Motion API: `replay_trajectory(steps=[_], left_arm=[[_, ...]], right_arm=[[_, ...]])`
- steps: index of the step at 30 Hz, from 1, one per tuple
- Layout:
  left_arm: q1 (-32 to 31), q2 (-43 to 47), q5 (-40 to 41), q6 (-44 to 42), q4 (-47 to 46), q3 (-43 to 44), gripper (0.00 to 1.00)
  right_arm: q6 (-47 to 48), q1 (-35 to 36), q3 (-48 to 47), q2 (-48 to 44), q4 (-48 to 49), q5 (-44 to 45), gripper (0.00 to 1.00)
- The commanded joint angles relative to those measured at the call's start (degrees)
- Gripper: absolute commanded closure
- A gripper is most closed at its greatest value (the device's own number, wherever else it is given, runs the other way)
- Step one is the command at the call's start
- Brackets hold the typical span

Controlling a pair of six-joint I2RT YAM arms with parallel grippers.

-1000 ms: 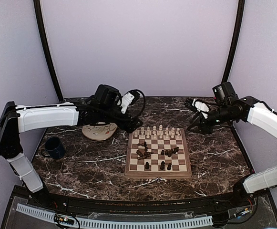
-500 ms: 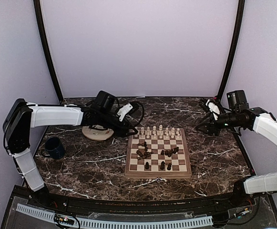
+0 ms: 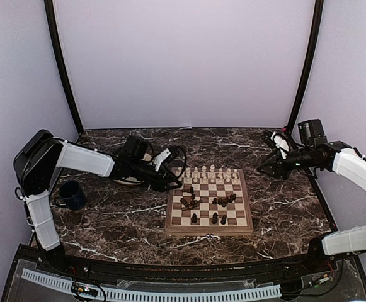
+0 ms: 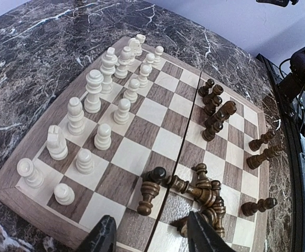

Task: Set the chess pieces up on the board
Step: Pick up the pawn from the chessboard.

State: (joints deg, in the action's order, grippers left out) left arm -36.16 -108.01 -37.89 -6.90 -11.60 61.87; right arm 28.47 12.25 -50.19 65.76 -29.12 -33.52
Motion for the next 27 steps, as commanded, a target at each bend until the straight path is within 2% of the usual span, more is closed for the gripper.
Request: replay_trajectory(steps=[1, 14, 21, 27], left_arm=[[0.04, -1.62, -0.71, -1.37, -4.51, -0.86, 0.51], [-1.43, -6.23, 0.91, -2.14, -5.65, -0.19, 0.57], [-3.64, -8.43, 3.44, -5.41, -2.85, 1.55, 0.58], [-4.05, -9.05, 3.88, -6.47, -1.89, 1.85, 0.65]], right_arm=[[0.71, -0.4, 0.11, 0.63, 1.37, -0.97, 0.57], [0.94, -0.39, 0.27, 1.63, 1.45, -0.31, 0.57], [1.02, -0.39, 0.27, 1.92, 1.55, 0.12, 0.57], [0.97, -0.39, 0.22, 2.1, 1.53, 0.13, 0.57]])
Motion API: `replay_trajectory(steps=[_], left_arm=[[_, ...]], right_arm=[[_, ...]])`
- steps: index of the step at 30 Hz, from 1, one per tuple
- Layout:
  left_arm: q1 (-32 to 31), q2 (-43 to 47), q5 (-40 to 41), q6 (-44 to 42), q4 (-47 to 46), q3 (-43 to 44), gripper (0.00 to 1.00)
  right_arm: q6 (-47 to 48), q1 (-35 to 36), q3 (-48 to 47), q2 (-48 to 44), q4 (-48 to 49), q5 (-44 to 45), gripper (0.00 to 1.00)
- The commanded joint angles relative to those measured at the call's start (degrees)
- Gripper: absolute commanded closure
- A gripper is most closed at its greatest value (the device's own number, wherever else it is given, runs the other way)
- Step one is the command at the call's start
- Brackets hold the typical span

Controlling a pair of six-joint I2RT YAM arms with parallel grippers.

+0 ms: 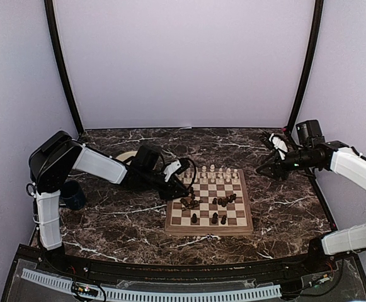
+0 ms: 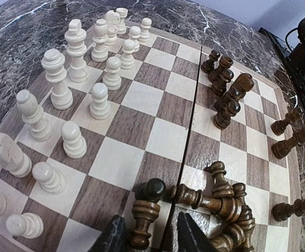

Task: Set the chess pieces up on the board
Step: Pick up the pawn from the chessboard.

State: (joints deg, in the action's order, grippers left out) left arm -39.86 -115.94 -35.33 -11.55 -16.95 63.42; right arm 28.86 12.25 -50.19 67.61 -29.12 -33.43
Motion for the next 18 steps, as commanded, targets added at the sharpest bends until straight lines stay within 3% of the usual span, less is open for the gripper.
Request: replay_trajectory(steps=[1, 18], left_arm=[[-0.39, -1.13, 1.79, -2.18, 3.76, 0.24, 0.65], [-0.36, 0.68, 4.99, -5.46, 8.89, 0.48, 0.76]], right_arm=[[0.54, -0.39, 0.27, 0.24, 1.53, 0.04, 0.57], [0.59, -0.39, 0.19, 0.8, 1.44, -0.4, 0.56]])
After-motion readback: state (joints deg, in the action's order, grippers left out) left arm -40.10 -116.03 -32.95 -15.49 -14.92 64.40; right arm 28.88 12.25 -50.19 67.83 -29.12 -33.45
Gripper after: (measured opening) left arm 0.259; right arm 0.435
